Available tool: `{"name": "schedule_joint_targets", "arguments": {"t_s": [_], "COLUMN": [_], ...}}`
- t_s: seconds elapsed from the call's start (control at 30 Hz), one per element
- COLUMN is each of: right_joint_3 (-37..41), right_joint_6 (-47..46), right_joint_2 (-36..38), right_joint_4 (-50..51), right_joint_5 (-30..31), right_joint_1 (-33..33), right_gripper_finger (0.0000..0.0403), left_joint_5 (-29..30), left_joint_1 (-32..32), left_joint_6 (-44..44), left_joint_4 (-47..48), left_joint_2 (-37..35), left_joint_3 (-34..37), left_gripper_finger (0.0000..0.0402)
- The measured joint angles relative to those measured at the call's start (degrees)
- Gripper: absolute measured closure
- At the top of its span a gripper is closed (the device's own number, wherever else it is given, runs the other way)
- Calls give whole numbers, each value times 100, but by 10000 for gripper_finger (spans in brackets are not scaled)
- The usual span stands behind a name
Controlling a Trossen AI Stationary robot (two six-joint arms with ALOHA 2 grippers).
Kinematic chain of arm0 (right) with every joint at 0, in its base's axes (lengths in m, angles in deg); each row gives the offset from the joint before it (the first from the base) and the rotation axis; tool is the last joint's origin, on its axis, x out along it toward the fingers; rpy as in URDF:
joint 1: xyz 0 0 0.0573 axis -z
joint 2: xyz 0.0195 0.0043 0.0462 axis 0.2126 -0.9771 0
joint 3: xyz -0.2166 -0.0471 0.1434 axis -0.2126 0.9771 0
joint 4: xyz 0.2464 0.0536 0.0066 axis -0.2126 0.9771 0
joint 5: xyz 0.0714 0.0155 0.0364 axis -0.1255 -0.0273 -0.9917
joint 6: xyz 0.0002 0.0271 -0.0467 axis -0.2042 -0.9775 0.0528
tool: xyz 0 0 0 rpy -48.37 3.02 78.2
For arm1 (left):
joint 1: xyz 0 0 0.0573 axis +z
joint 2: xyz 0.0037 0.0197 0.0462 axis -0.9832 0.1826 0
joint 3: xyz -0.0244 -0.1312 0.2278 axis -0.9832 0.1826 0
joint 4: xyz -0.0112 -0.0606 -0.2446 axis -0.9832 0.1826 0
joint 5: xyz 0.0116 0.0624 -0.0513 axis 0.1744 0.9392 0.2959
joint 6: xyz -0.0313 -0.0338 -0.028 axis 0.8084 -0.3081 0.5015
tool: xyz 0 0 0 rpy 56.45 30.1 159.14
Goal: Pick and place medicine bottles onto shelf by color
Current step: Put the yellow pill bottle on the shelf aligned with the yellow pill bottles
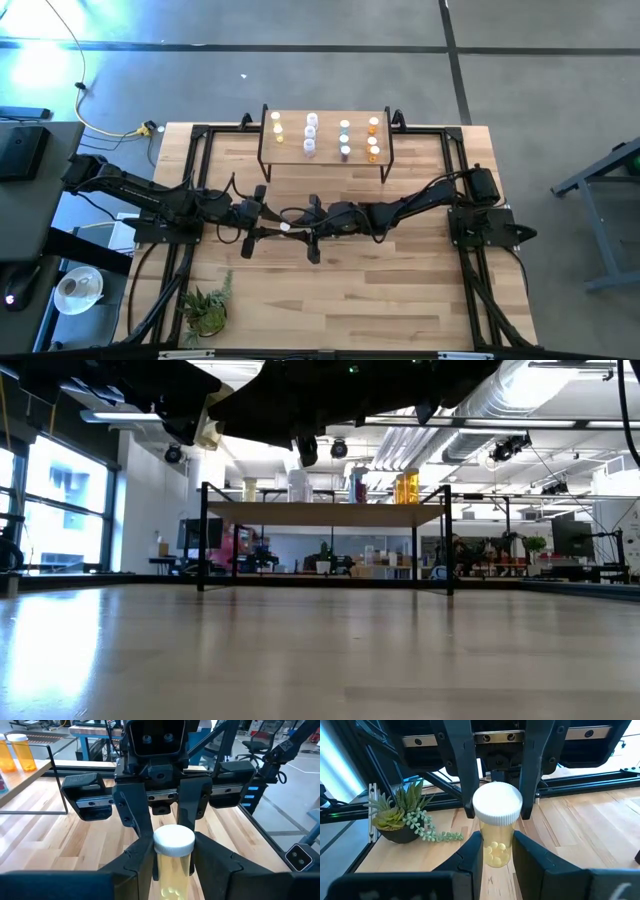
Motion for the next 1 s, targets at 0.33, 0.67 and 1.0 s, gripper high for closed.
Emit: {"name": "schedule_joint_targets", "arguments": {"t_s": [0.33, 0.67, 1.0], "right_joint_3": [0, 0, 3], "right_joint_6": [0, 3, 198], "right_joint_2": [0, 13, 774], "right_joint_4": [2, 40, 1312], "right_joint_5": [9, 20, 20], "right_joint_1": [2, 4, -17], "right_gripper_finger": [323, 251, 238], "left_joint_5": [-7, -9, 295], "left_joint_1": [0, -1, 0], "left_joint_6": [2, -90, -300], "left_joint_4": [-1, -26, -14], "left_joint_2": [0, -2, -2], "left_joint_3": [0, 0, 0], "left_gripper_finger": [286, 286, 286]}}
